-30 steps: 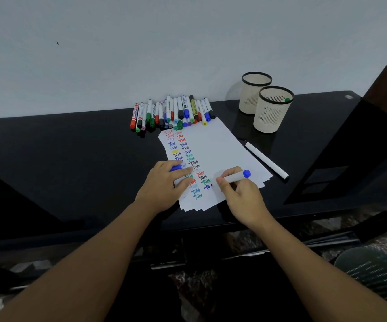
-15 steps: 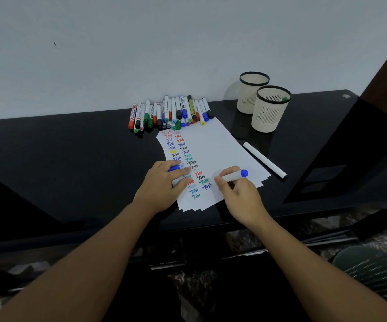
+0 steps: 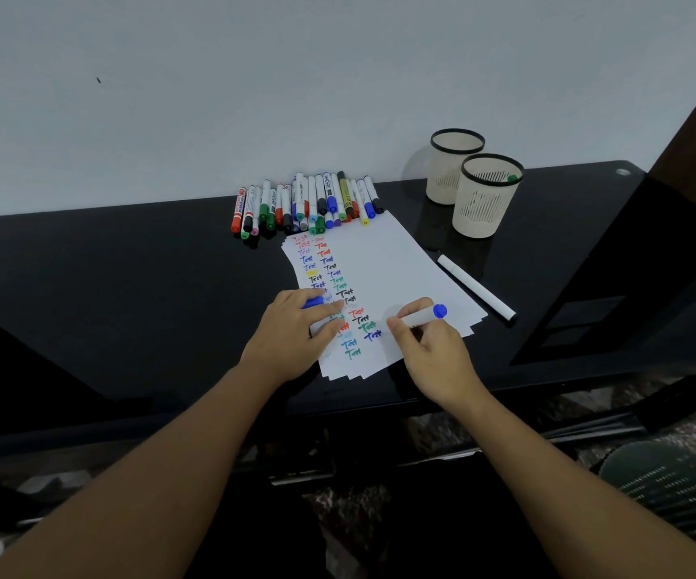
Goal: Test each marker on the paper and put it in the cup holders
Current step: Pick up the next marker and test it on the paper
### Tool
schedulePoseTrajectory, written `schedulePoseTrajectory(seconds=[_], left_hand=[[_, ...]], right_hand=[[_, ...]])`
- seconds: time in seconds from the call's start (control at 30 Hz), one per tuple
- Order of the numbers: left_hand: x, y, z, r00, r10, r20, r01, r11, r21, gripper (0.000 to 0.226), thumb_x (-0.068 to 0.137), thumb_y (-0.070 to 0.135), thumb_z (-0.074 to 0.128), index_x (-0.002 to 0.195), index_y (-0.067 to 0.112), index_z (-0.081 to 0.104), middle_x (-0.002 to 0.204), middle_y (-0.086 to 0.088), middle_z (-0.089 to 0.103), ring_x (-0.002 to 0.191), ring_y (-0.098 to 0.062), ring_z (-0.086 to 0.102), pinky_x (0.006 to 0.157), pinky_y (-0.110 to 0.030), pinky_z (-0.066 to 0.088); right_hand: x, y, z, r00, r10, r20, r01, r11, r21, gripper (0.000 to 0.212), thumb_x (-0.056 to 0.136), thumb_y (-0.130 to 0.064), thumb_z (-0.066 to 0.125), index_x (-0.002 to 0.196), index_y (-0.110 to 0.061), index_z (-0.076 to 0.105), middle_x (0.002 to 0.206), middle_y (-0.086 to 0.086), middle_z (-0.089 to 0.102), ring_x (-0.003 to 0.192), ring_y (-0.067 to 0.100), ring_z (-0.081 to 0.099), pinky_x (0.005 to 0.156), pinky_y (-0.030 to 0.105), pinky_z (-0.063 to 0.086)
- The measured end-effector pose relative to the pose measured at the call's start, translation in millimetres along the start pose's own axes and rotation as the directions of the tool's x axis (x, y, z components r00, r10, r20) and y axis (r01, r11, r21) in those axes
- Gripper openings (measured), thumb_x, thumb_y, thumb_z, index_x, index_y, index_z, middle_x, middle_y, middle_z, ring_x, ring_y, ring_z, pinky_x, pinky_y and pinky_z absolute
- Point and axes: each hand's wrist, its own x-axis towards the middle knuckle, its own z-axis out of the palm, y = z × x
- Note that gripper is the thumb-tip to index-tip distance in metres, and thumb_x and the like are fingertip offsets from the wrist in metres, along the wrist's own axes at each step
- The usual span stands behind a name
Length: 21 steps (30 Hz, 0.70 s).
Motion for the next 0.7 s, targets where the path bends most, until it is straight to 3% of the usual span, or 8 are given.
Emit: schedulePoseTrajectory(seconds=[0.13,0.23,0.33,0.4,0.47,0.53,0.6,0.7], left_hand=[[-2,1,-1,1.000,0.014,-0.021,-0.014,1.000,-0.025,0.043,0.100,0.049,0.053,0.142,0.038,0.055,0.148,0.005,0.046,0.135,-0.017,0.039,0.113,-0.045,0.037],[-3,5,-4,0.996,-0.028,-0.084,0.019,0.994,-0.107,0.057,0.098,0.043,0.057,0.152,0.034,0.040,0.147,0.006,0.039,0.133,-0.011,0.038,0.109,-0.033,0.038],[-5,5,-6,0.975,-0.118,-0.186,0.105,0.992,-0.074,0.055,0.095,0.037,0.060,0.146,0.024,0.043,0.135,0.004,0.044,0.120,-0.012,0.036,0.101,-0.032,0.037],[-6,3,-5,0.965,-0.157,-0.211,0.159,0.987,-0.006,0.046,0.093,0.037,0.060,0.136,0.022,0.052,0.125,0.003,0.048,0.112,-0.015,0.036,0.097,-0.035,0.037],[-5,2,-3,0.963,-0.179,-0.203,0.188,0.982,0.026,0.035,0.095,0.035,0.058,0.127,0.022,0.060,0.115,0.004,0.050,0.104,-0.015,0.038,0.092,-0.033,0.035],[-2,1,-2,0.966,-0.178,-0.187,0.185,0.982,0.022,0.028,0.098,0.033,0.055,0.122,0.022,0.064,0.111,0.005,0.050,0.100,-0.014,0.041,0.089,-0.031,0.034],[-2,0,-1,0.972,-0.154,-0.176,0.158,0.987,0.009,0.026,0.102,0.034,0.053,0.123,0.023,0.063,0.113,0.004,0.051,0.101,-0.013,0.041,0.089,-0.029,0.032],[-3,0,-3,0.978,-0.119,-0.173,0.116,0.993,-0.028,0.027,0.104,0.033,0.050,0.127,0.022,0.061,0.118,0.003,0.055,0.103,-0.014,0.044,0.091,-0.029,0.035]], right_hand=[[0,1,-3,0.997,0.020,-0.078,-0.008,0.988,0.157,0.005,0.105,-0.037,0.057,0.107,-0.032,0.056,0.073,-0.020,0.060,0.066,0.002,0.054,0.064,0.021,0.044],[0,-2,-3,0.996,0.011,-0.085,0.009,0.971,0.238,0.009,0.105,-0.037,0.057,0.113,-0.039,0.061,0.079,-0.010,0.066,0.075,0.005,0.062,0.078,0.030,0.054],[1,-2,-1,0.999,0.002,-0.040,0.006,0.981,0.195,0.010,0.106,-0.031,0.057,0.108,-0.036,0.065,0.089,-0.011,0.070,0.086,0.007,0.068,0.087,0.036,0.057],[3,-1,-3,0.999,0.003,0.033,-0.008,0.990,0.138,0.028,0.107,-0.020,0.053,0.123,-0.042,0.060,0.106,-0.015,0.071,0.105,0.003,0.065,0.088,0.025,0.051],[6,-3,-7,0.990,0.025,0.141,-0.042,0.992,0.121,0.061,0.104,0.001,0.046,0.142,-0.047,0.047,0.132,-0.018,0.062,0.120,-0.001,0.057,0.085,0.017,0.045],[9,-5,-10,0.977,0.049,0.207,-0.087,0.980,0.178,0.076,0.101,0.008,0.039,0.148,-0.052,0.039,0.143,-0.020,0.052,0.123,-0.009,0.054,0.074,0.013,0.047],[12,-8,-11,0.980,0.046,0.195,-0.097,0.960,0.264,0.066,0.104,0.000,0.038,0.143,-0.053,0.043,0.141,-0.020,0.054,0.117,-0.019,0.052,0.079,0.006,0.047],[22,-12,-8,0.997,0.044,0.055,-0.057,0.966,0.253,0.031,0.110,-0.027,0.047,0.127,-0.049,0.058,0.125,-0.013,0.065,0.112,0.004,0.064,0.094,0.018,0.049]])
